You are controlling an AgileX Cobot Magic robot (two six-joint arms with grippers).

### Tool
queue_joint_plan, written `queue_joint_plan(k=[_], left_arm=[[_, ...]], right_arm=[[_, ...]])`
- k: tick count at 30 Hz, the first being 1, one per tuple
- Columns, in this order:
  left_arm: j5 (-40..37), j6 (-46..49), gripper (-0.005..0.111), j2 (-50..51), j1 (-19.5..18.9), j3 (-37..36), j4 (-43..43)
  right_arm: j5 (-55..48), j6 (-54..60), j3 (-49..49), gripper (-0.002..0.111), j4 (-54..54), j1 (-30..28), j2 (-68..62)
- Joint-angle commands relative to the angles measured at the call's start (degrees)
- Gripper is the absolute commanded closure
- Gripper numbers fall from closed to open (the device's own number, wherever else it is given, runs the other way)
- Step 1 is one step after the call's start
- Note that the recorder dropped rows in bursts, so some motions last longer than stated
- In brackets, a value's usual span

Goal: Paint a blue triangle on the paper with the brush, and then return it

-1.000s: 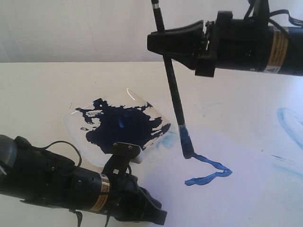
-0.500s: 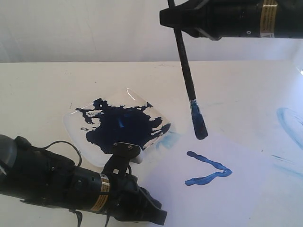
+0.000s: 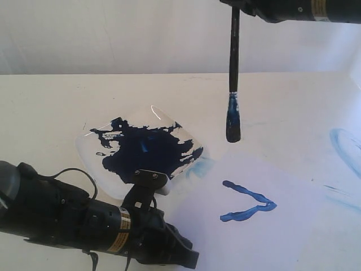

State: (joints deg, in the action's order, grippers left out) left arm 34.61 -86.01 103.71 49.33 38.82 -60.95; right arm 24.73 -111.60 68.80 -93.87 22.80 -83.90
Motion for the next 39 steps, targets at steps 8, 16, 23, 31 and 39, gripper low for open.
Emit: queue_joint_plan(k=[8, 16, 23, 31, 39], left_arm=[[-4.38, 0.35, 0.107, 0.28, 0.0, -1.06, -1.34], [-4.38, 0.35, 0.107, 0.28, 0.0, -1.06, -1.34], [-4.38, 0.35, 0.107, 0.28, 0.0, -1.06, -1.34], [-4.38, 0.35, 0.107, 0.28, 0.0, -1.06, -1.34], [-4.38, 0.35, 0.107, 0.28, 0.0, -1.06, -1.34]], right_arm=[[1.27, -6.06, 1.59, 0.108, -6.07, 0.15, 0.31], [-0.02, -8.96, 2.93, 0.108, -6.07, 0.82, 0.31], [1.58, -6.69, 3.8, 0.108, -6.07, 1.44, 0.31], [17.0, 26.99, -0.27, 0.108, 17.86, 1.44, 0.07], [14.39, 12.85, 0.35, 0.108, 2.8, 1.18, -0.21]])
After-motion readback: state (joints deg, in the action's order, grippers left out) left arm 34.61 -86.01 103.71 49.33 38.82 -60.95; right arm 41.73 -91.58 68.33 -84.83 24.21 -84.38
